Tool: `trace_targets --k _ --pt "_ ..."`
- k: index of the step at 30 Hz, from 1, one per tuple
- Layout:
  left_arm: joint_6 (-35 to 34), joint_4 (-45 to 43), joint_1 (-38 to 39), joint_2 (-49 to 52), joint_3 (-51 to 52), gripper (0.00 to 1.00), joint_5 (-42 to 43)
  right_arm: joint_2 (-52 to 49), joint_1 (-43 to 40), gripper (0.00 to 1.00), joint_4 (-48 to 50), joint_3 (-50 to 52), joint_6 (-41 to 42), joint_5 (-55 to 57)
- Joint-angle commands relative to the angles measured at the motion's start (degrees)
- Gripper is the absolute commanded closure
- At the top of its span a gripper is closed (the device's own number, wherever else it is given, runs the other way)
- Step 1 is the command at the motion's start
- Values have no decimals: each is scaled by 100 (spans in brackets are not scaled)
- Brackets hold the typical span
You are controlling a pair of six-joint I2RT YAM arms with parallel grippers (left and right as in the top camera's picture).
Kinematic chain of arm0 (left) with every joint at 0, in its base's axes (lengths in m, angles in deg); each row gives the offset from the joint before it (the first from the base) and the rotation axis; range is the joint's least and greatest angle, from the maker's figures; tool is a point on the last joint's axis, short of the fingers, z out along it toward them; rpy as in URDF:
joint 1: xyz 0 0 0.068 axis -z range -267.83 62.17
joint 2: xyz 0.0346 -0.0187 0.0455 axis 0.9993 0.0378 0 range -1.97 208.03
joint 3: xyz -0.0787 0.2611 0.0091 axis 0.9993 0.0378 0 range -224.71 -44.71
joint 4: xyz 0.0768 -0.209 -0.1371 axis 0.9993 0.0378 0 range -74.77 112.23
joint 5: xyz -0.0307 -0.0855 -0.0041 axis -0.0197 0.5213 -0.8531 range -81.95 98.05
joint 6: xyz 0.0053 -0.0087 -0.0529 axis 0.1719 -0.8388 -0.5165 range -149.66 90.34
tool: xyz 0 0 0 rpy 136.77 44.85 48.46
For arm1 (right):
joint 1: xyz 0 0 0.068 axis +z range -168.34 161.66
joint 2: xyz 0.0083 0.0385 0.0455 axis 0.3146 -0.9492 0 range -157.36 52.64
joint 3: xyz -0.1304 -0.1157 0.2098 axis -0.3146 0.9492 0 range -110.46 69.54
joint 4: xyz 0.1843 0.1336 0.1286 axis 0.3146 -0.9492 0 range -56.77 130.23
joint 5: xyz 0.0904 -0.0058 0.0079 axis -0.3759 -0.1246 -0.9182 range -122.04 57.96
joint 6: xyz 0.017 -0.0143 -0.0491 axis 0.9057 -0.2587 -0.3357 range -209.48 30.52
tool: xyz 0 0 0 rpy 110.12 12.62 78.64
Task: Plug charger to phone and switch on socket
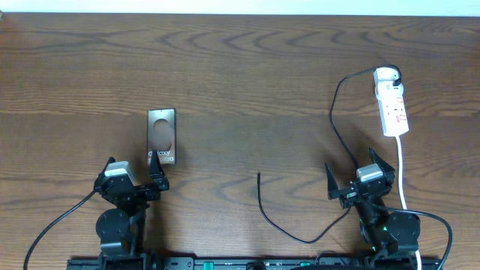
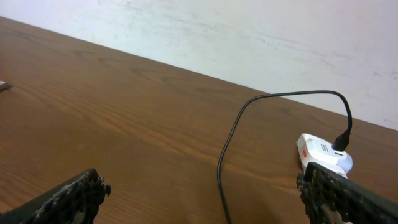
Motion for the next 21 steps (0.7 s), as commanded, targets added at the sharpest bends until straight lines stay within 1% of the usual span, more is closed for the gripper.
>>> trace_targets --k 1,12,15,18,21 --pt "94 168 -31 -35 105 3 -74 33 20 1 -17 13 85 4" --pt "94 120 -31 -35 105 3 -72 33 20 1 -17 13 85 4" --pt "96 13 -31 -35 74 3 111 33 20 1 -17 13 85 4" --pt "92 20 -31 -17 -107 3 271 33 20 1 -17 13 85 4" --pt "48 94 -31 234 -610 3 293 33 20 1 -17 13 85 4"
